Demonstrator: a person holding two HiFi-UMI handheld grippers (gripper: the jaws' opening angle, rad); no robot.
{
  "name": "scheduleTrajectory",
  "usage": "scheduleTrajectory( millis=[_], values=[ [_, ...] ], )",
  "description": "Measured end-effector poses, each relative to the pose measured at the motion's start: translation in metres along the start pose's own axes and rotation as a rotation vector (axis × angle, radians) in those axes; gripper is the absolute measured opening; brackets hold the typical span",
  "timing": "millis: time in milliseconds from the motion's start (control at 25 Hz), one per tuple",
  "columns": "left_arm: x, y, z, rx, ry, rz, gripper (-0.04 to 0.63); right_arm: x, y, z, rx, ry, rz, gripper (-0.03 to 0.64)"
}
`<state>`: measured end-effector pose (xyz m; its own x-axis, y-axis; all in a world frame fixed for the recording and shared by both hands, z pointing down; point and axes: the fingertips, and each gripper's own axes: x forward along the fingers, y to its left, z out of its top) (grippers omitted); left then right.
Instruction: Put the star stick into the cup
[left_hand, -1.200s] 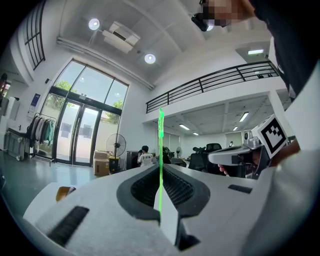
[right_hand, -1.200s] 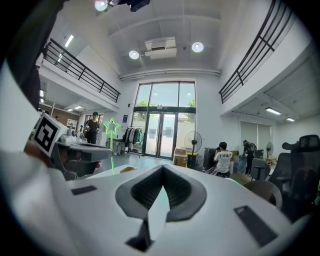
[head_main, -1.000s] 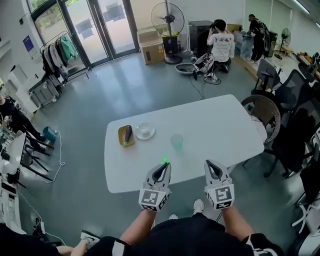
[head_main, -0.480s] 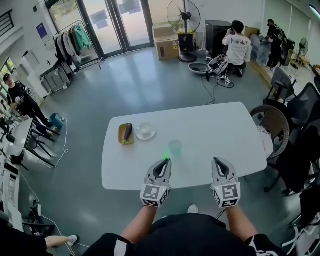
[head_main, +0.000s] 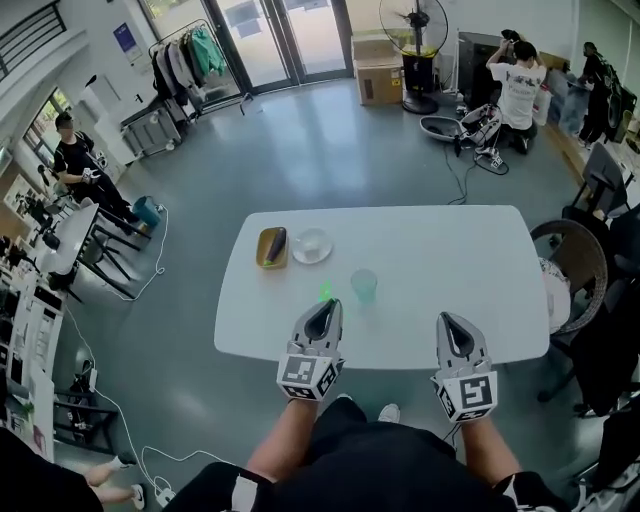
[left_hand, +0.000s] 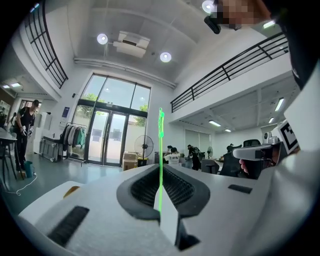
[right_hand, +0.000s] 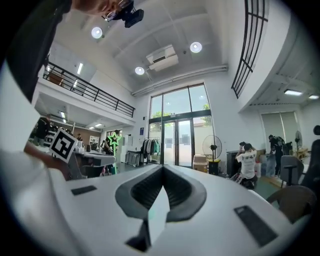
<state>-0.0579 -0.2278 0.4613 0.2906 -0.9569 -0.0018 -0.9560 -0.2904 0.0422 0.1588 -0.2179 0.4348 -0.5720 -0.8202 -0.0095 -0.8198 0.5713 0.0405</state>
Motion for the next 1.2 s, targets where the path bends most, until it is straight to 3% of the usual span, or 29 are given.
scheduleTrajectory(
  millis=[160,520,960,1200],
  values=[
    [0.0,0.009,0.007,-0.008,-0.016,0.041,0.029,0.004,0.005,0.01,0.026,-0.028,0.045,0.005],
    [0.02,0.013,0.007,0.024,-0.006,0.043,0.029,0.034,0.02,-0.011,0.047,0.011,0.201,0.005],
    [0.063,0.035,0.002,-0.006,-0.002,0.018,0.029,0.084,0.009,-0.03,0.05,0.07,0.196,0.005],
    [0.08,0.05,-0.012,-0.083,0.01,0.012,0.029,0.098,0.004,-0.051,0.075,0.135,0.169,0.006]
  ],
)
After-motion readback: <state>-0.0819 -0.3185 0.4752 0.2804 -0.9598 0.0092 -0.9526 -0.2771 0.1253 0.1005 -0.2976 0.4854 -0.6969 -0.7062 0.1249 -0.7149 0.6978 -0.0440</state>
